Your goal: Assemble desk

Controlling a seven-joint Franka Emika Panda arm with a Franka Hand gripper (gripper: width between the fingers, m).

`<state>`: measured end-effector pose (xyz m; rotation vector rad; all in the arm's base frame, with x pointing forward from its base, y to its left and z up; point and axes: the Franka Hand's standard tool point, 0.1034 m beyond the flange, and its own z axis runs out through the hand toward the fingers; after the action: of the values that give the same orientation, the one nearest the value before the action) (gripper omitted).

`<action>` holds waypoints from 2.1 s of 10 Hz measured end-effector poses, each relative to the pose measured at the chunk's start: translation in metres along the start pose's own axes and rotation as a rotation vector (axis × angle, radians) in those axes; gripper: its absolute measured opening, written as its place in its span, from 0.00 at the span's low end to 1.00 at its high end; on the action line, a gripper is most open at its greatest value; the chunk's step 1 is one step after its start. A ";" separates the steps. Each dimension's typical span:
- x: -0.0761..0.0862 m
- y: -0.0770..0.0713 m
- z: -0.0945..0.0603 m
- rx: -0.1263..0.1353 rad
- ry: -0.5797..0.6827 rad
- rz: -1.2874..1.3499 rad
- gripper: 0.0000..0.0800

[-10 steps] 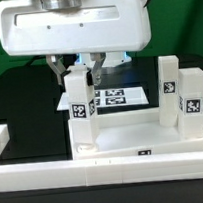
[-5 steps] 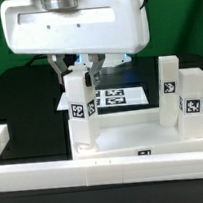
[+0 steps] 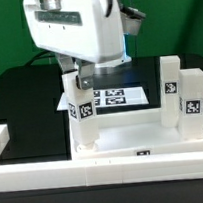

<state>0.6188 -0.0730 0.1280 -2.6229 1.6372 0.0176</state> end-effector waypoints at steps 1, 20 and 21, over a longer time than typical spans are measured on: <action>0.001 0.000 0.000 0.007 -0.005 0.110 0.36; 0.001 -0.010 0.001 0.031 0.054 -0.590 0.81; 0.002 -0.009 0.001 0.028 0.056 -0.666 0.81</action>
Offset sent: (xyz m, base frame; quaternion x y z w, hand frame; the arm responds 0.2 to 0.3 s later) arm -0.0065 0.0038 -0.0160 0.0225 -0.0166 0.2910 0.9563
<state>0.6278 -0.0704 0.1275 -3.0168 0.6923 -0.1025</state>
